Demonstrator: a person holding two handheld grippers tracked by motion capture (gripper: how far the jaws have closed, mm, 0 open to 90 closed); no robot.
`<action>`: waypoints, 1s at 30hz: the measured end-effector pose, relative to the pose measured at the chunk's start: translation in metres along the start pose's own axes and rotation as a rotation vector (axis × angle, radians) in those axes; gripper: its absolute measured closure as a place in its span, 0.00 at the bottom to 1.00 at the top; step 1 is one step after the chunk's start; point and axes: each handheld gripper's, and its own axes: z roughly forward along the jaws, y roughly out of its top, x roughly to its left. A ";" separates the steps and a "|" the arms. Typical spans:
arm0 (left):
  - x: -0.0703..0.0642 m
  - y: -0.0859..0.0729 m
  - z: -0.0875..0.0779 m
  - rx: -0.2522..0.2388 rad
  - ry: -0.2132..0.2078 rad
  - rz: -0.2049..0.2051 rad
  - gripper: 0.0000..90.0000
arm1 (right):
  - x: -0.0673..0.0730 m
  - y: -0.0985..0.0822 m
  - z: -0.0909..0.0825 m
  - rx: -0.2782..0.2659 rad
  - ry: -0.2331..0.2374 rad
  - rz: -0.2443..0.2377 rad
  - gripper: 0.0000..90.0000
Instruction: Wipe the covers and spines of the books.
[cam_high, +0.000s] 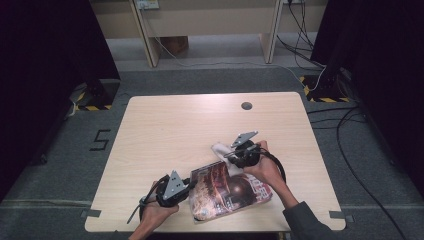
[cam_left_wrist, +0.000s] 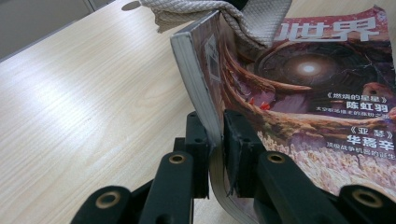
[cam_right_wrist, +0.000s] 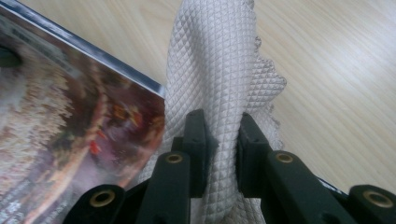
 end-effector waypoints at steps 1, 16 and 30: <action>0.000 0.000 0.000 0.000 0.000 0.002 0.89 | 0.001 0.001 0.000 0.005 -0.006 -0.004 0.86; 0.000 0.001 0.000 0.000 0.000 0.004 0.89 | -0.037 -0.022 0.004 0.068 -0.106 0.078 0.87; 0.000 0.000 0.000 0.001 0.002 0.005 0.89 | -0.023 -0.012 0.003 0.051 -0.071 0.028 0.87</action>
